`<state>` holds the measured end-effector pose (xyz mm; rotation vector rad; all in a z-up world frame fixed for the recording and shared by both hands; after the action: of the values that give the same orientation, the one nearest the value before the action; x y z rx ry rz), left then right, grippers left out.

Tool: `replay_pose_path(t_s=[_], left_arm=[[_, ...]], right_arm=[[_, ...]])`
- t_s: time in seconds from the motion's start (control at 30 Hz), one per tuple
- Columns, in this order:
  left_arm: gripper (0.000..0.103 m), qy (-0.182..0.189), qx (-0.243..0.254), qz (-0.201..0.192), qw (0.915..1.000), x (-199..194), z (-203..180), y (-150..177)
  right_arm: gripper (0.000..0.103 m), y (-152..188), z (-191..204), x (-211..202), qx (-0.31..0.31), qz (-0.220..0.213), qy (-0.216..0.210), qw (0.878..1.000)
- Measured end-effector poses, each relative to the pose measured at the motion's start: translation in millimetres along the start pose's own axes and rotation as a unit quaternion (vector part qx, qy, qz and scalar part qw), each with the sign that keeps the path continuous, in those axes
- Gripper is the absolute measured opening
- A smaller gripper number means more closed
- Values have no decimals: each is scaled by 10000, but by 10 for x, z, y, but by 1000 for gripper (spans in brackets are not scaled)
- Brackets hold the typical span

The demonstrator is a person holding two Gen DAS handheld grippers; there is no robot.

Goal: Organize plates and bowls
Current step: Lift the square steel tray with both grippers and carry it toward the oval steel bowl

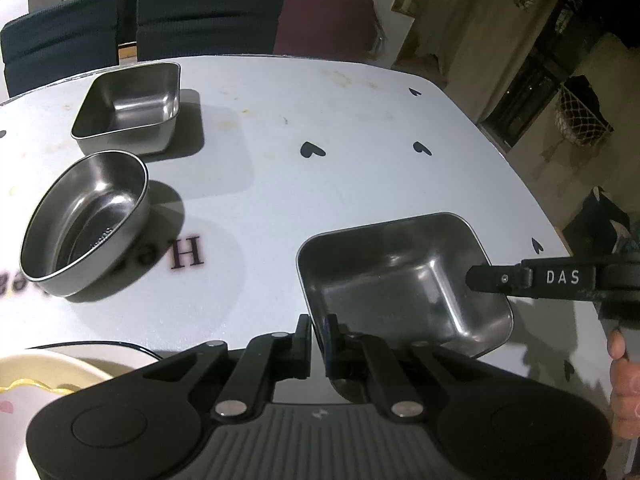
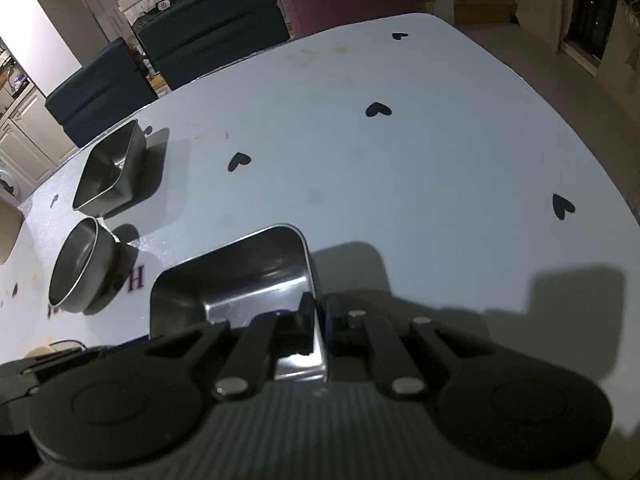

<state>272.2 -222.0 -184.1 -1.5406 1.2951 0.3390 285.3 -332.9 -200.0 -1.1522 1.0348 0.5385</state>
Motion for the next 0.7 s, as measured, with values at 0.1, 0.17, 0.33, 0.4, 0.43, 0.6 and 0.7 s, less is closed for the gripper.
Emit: replay_pose_path(t_s=[0.1, 0.17, 0.33, 0.4, 0.43, 0.6, 0.7], left_arm=[[6, 33, -4, -26, 10000, -7, 5, -4], [6, 53, -17, -42, 10000, -18, -2, -4], [7, 112, -24, -60, 9999, -28, -13, -10], [7, 108, 6, -53, 9999, -26, -26, -16], [7, 102, 23, -46, 9999, -22, -28, -19], [7, 114, 6, -45, 9999, -12, -18, -25], [7, 113, -1, -40, 9999, -10, -16, -26]], right_arm=[[7, -2, -4, -16, -30, 9, -5, 10000], [6, 7, -26, -26, -50, 23, 21, 10000], [5, 27, -72, 15, -102, 6, 15, 9999], [5, 39, -106, 43, -145, 44, 31, 9999], [5, 49, -106, 71, -143, 79, 49, 9999], [5, 60, -123, 75, -169, 64, 34, 9998], [5, 63, -135, 76, -140, 66, 5, 9999]])
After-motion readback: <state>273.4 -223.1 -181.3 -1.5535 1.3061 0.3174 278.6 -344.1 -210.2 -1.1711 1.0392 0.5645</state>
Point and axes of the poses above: each gripper's, at about its wrist camera, not at the fingertips, and x roughly the way its jaws point, z to its left, y to its underside, the point moved 4 cm from there along x, roughly the way its jaws point, and after that the axes turned 11 degrees about y, right-handed, at the moved point
